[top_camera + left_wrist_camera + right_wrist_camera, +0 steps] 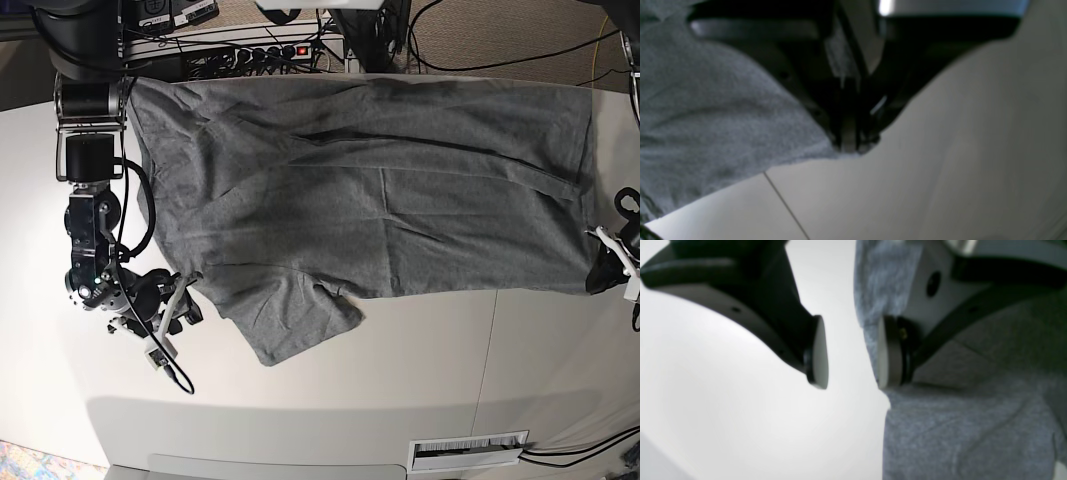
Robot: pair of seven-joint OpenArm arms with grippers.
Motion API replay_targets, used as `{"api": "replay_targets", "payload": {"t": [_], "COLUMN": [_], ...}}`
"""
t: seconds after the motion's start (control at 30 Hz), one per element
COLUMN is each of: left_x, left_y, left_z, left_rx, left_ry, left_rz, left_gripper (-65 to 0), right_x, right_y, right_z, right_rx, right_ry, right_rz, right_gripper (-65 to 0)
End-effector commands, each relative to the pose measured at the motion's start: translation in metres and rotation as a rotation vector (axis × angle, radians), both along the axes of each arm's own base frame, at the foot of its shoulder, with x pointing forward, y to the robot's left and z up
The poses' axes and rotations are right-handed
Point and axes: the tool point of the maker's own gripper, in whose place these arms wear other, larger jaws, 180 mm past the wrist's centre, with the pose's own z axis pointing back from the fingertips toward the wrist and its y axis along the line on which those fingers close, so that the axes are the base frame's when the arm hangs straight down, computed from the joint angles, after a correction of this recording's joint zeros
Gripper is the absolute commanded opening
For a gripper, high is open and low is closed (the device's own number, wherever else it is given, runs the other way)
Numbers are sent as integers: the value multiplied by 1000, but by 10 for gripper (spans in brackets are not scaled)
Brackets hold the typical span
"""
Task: Fold the T-shirt properly
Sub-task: 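Move the right gripper to the lower sleeve and pinch it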
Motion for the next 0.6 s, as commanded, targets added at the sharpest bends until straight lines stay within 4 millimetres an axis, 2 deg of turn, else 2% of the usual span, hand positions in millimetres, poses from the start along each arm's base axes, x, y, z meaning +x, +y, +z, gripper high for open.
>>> {"api": "replay_targets", "payload": {"t": [0.0,0.23,0.47,0.57], "left_x": [10,11,11,11], "left_y": [10,9,9,9], "left_z": [27,29,29,29], "left_rx": [-2,-14,-14,-14], "left_ry": [-74,-80,-80,-80], "left_rz": [12,15,15,15], "left_gripper": [-650,-650,-650,-650], "right_x": [15,-1,-9,-20], "right_y": [-4,3,3,1], "right_z": [21,-23,-35,-48], "right_rx": [6,-30,-52,-63], "right_ry": [-57,80,123,159], "right_rz": [-3,51,61,60], "right_gripper": [-396,-388,-388,-388]}}
